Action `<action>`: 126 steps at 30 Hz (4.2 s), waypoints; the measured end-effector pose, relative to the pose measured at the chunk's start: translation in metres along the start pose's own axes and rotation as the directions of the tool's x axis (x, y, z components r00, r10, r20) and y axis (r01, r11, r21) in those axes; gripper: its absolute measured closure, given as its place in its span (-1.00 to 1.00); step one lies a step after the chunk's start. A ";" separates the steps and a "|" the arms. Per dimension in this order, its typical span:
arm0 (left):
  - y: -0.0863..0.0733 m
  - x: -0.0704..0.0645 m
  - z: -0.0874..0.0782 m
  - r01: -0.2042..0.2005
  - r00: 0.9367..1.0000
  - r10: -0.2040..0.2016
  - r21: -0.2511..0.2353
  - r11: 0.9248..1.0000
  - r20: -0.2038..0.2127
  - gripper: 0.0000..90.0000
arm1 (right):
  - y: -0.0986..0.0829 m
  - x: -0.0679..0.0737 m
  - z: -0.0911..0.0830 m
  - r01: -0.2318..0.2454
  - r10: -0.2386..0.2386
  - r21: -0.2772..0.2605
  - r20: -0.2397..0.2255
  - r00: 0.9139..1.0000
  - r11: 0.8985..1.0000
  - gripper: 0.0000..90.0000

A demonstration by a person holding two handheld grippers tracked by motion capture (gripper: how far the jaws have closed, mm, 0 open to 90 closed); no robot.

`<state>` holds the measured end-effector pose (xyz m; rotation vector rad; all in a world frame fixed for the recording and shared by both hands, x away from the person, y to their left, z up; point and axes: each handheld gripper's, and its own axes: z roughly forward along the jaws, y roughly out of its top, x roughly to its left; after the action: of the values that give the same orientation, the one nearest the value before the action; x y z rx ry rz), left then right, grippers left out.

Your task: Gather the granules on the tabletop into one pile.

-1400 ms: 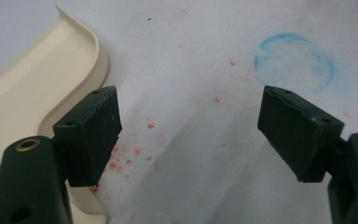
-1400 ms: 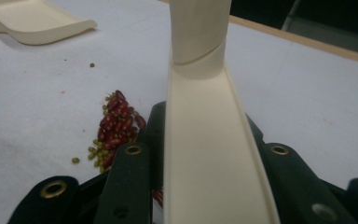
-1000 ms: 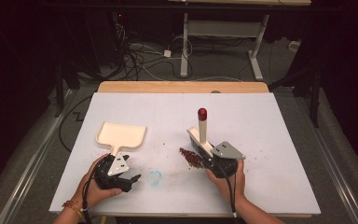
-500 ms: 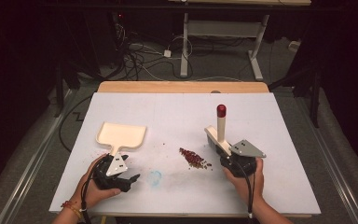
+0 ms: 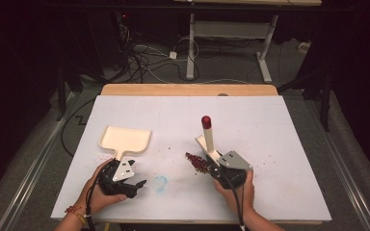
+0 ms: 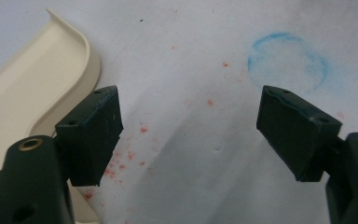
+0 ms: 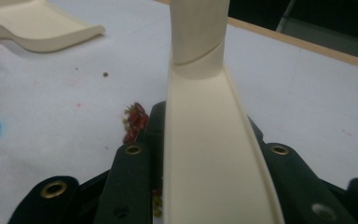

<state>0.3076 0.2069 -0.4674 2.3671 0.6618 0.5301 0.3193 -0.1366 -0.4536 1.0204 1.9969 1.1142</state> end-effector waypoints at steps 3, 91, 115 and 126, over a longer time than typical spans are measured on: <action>0.000 0.000 0.000 -0.001 1.000 0.001 0.000 1.000 0.001 -0.52 | 0.002 0.012 0.007 -0.017 0.017 -0.007 -0.003 1.000 1.000 0.51; 0.000 0.003 -0.002 0.020 1.000 -0.020 0.007 1.000 0.017 -0.48 | 0.026 0.003 0.009 0.044 -0.030 0.070 -0.190 0.981 0.997 0.51; 0.002 0.002 0.001 0.013 1.000 -0.013 0.018 1.000 0.016 -0.48 | 0.039 -0.023 -0.014 0.012 -0.017 -0.023 -0.243 0.970 1.000 0.51; 0.000 0.003 0.000 0.018 1.000 -0.019 0.017 1.000 0.019 -0.48 | 0.034 0.012 0.021 0.091 -0.086 0.005 -0.298 0.951 0.996 0.51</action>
<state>0.3100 0.2085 -0.4674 2.3766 0.6811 0.4947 0.3412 -0.1060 -0.4348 0.7993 2.2689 1.2629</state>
